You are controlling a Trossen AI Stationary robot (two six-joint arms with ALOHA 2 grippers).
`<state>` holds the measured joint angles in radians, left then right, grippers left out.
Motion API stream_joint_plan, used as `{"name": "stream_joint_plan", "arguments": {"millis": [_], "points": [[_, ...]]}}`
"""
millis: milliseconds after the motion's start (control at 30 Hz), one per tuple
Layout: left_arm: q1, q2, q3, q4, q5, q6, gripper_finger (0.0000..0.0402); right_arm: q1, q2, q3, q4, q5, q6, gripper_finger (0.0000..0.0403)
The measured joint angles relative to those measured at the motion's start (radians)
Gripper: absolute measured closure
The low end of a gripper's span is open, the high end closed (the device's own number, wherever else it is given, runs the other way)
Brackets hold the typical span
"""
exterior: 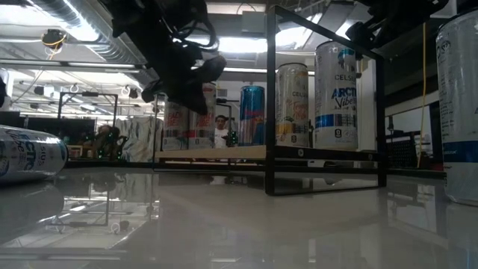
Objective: Place canned beverage on shelf
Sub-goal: Put the right white-pink soda can on the shelf and align with the other white-pink soda can
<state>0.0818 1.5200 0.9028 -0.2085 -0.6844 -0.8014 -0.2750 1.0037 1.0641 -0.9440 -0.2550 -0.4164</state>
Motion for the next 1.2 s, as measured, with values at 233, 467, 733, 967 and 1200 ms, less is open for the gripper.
{"name": "stream_joint_plan", "arguments": {"millis": [233,467,733,967,1200], "points": [[0.025,0.000,0.000,0.001,-0.031,-0.035,0.0401,0.000,0.000,0.000,0.000,0.000,0.000,0.0024],[0.048,0.000,0.000,0.001,-0.063,-0.061,0.0401,0.000,0.000,0.000,0.000,0.000,0.000,0.0024],[0.049,0.000,0.000,0.001,-0.067,-0.082,0.0401,0.000,0.000,0.000,0.000,0.000,0.000,0.0024],[0.006,0.000,0.000,0.002,-0.057,-0.119,0.0402,0.000,0.000,0.000,0.000,0.000,0.000,0.0024],[-0.008,0.000,0.000,0.033,-0.059,-0.143,0.0401,0.000,0.000,0.000,0.000,0.000,0.000,0.0024]]}}
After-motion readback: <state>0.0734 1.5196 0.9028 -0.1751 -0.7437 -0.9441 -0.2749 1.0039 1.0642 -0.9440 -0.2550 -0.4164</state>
